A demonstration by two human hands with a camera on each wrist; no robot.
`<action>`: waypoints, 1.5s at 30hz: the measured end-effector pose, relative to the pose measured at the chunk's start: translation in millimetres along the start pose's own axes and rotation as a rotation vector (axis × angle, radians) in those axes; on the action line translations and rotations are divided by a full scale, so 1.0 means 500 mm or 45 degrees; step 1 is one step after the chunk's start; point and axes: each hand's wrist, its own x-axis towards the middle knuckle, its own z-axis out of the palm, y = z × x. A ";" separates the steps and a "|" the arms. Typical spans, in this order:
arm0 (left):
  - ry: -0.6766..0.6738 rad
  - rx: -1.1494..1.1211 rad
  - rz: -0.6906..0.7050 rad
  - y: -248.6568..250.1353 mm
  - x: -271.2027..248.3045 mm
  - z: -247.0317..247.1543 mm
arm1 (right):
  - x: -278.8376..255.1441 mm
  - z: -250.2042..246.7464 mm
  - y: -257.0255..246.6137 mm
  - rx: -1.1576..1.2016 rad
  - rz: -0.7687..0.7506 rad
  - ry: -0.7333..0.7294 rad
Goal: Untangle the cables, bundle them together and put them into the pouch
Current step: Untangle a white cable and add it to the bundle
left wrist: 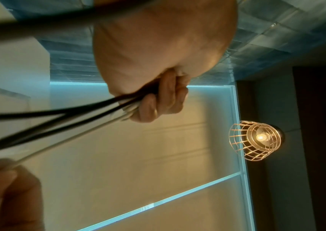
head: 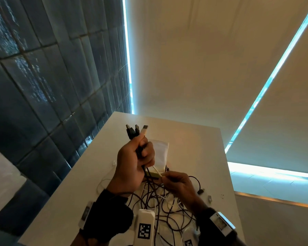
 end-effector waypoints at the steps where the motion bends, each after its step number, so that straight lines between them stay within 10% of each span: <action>1: 0.004 0.023 -0.006 -0.004 -0.002 0.001 | 0.003 -0.006 0.021 -0.018 0.011 0.010; 18: 0.082 0.054 0.118 0.018 0.002 -0.020 | 0.024 -0.070 0.171 -0.422 0.221 0.160; 25: 0.199 0.294 0.094 0.001 -0.006 -0.006 | 0.072 -0.049 0.009 -0.231 0.169 0.483; 34: 0.339 0.426 0.041 -0.001 0.005 -0.002 | 0.023 0.049 -0.167 0.092 -0.408 0.094; 45: 0.109 -0.020 -0.019 0.031 0.010 0.008 | 0.000 0.031 -0.057 0.023 -0.108 -0.106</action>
